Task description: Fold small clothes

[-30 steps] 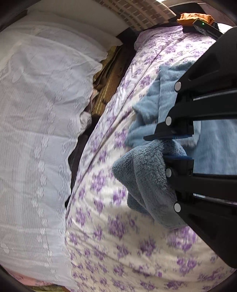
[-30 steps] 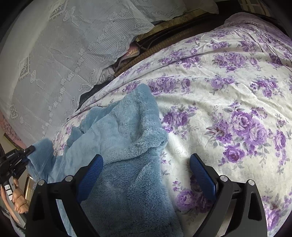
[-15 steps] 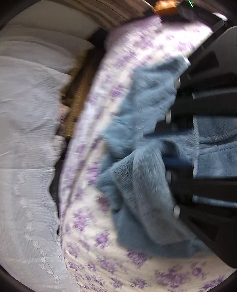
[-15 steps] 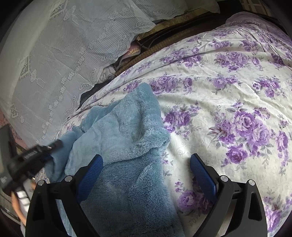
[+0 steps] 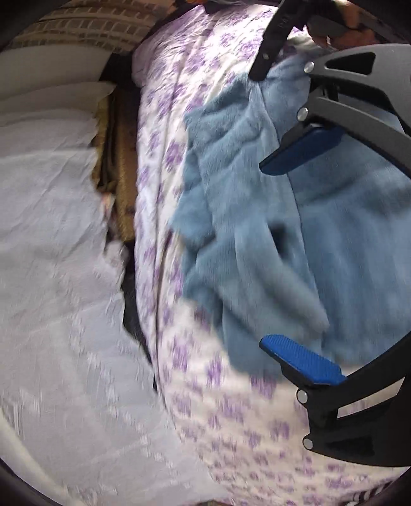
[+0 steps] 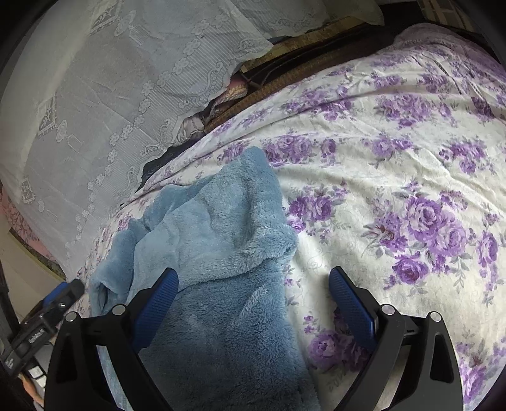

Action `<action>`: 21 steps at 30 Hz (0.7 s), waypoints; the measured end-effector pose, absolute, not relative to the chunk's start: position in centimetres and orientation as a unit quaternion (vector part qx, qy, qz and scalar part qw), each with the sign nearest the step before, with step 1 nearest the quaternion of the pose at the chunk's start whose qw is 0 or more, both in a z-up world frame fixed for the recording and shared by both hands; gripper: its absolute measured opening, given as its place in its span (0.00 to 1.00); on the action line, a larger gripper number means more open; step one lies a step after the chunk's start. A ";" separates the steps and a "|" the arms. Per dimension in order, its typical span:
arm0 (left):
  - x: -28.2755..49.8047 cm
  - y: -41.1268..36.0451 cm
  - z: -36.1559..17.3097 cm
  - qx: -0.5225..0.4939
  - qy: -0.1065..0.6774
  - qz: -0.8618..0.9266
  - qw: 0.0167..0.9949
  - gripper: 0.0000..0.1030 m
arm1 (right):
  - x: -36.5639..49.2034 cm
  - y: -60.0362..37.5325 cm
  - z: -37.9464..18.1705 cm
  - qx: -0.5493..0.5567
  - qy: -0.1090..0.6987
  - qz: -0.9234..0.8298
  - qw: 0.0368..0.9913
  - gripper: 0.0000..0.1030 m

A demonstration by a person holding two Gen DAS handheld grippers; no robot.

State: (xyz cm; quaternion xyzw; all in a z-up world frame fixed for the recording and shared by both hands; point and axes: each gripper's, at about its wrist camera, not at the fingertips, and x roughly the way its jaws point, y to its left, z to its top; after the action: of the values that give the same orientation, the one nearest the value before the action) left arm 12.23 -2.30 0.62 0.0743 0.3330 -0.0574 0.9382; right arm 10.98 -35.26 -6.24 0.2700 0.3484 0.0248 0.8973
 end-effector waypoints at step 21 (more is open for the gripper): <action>18.9 13.8 -6.9 -0.080 0.447 0.112 0.884 0.96 | 9.9 -4.6 -2.5 -0.356 0.235 0.161 0.890 0.64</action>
State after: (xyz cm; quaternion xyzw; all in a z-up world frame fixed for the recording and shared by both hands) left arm 18.86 13.82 -6.95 -0.0798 0.4470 0.1125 0.8839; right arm 9.91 -4.57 -2.50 -0.3563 0.2352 0.1614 0.8898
